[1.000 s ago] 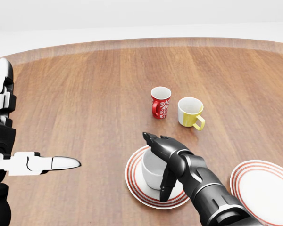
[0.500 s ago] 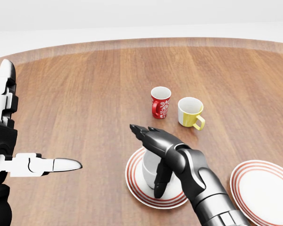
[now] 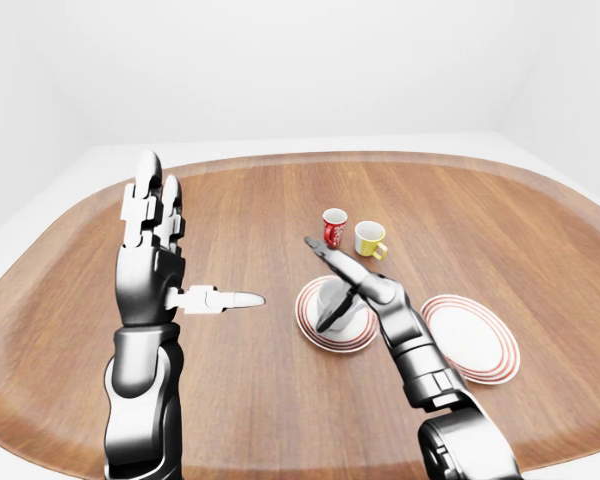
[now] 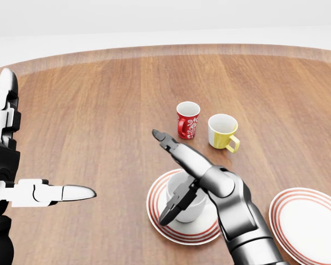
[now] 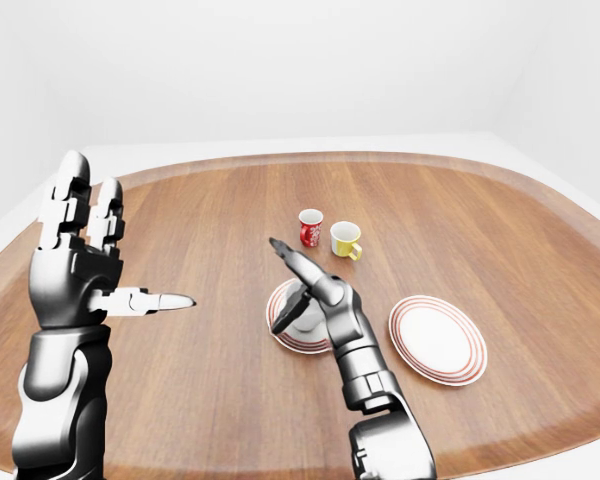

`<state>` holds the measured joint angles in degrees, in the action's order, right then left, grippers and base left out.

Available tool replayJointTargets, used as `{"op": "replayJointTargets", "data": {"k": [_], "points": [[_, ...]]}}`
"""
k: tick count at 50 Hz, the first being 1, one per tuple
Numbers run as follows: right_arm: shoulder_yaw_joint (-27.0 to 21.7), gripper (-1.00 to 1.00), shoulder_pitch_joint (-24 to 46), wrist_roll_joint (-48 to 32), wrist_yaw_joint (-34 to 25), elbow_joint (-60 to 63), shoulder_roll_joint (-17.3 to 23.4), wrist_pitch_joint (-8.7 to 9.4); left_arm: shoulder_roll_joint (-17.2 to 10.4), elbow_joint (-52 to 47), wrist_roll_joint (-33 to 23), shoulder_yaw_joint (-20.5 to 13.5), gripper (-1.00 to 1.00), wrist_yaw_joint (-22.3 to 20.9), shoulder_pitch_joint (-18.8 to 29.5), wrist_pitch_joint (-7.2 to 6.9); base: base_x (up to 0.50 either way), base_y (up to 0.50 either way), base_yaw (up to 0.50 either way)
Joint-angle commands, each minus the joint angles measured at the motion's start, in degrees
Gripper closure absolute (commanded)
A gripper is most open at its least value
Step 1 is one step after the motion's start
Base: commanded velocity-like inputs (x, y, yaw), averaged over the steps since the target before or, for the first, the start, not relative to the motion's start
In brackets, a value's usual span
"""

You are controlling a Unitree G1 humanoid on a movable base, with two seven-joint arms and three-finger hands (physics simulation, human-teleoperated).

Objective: Put the white mug on the left plate.

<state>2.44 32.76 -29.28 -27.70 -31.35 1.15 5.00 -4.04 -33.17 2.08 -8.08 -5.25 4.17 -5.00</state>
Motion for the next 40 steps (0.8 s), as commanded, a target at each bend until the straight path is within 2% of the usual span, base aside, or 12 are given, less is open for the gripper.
{"op": "replayJointTargets", "data": {"k": [1,2,5,11,19,29,33,40], "points": [[-1.33,-1.00,-6.50,13.28,-0.44,7.99,0.86,0.00,0.02,-0.27,-0.20,0.14,-1.00,0.08,-0.01,0.00,0.00,0.00,0.00],[-1.22,-1.00,-7.16,12.66,1.63,5.41,1.56,0.00,0.00,-0.38,-0.17,0.10,-1.00,0.08,0.09,0.00,0.00,0.00,0.00],[-1.80,-1.00,-9.23,15.79,1.17,6.26,1.43,0.00,0.00,-0.29,-0.20,0.07,-1.00,0.06,0.06,0.00,0.00,0.00,0.00],[-4.39,-1.00,-12.31,26.39,0.84,11.54,1.67,0.00,-0.03,-0.36,-0.18,0.00,-1.00,0.07,0.10,0.00,0.00,0.00,0.00],[-6.03,-1.00,-15.21,43.10,-0.96,28.18,2.00,0.00,0.02,-0.39,-0.26,0.09,-1.00,0.04,0.05,0.00,0.00,0.00,0.00],[-4.66,-1.00,-15.86,44.07,-0.96,27.87,2.90,0.00,0.04,-0.58,-0.27,0.11,-1.00,0.04,-0.01,0.00,0.00,0.00,0.00],[-5.74,-1.00,-15.78,47.69,-0.50,30.22,2.72,0.00,0.07,-0.82,-0.26,0.13,-1.00,0.03,-0.04,0.00,0.00,0.00,0.00],[-4.41,-1.00,-16.68,47.08,0.05,30.83,2.53,0.00,0.06,-0.80,-0.26,0.08,-1.00,0.00,-0.08,0.00,0.00,0.00,0.00]]}}
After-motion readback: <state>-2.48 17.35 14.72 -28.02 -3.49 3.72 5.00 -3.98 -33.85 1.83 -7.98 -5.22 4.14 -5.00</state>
